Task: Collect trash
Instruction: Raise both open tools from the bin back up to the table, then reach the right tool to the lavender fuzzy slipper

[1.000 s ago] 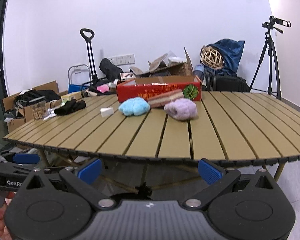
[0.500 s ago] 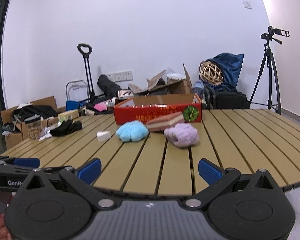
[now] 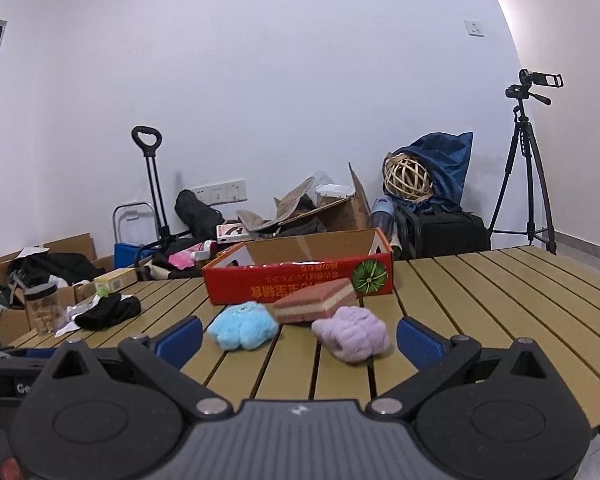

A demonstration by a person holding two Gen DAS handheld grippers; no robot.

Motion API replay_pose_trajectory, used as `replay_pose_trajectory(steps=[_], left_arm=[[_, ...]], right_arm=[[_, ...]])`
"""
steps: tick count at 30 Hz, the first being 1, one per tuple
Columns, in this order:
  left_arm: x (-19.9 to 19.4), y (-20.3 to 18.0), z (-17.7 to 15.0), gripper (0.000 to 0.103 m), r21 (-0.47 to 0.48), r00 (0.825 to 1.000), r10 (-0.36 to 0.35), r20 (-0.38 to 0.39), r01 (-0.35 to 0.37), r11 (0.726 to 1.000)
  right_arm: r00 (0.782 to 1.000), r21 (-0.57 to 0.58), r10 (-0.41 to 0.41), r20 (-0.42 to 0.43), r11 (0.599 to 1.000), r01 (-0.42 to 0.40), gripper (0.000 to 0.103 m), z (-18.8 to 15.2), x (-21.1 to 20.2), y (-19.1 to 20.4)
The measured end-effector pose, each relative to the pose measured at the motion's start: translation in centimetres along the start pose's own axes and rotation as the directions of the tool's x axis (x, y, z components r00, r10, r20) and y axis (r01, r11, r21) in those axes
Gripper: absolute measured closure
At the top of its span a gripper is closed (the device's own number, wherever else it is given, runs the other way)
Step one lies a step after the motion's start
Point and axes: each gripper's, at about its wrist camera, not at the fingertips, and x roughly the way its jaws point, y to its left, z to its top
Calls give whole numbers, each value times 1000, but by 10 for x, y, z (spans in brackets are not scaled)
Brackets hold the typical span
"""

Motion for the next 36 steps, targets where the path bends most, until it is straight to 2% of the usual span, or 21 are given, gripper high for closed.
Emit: replay_pose_trajectory(steps=[10,21,30,36], left_arm=[[35,-1,13,0,-7,1000,7,-16,-7,1000],[69,-1,20,0,-4,999,17,-48,-17,1000],[96,-1,26,0,-2,996,20,-81,-20,1000],[108,3,31,0,8,995,28,-94,-27,1000]], right_arm=[[998,-33,-55,-1,998,55,0,9,41,-5],[990,-58,-101,-97,994,96,0,6,97,-16],[971,-49,-127,-200,992,120,0,-1,142,-28],[951,-71,-177,-253,984,164,0,-4,164,-33]])
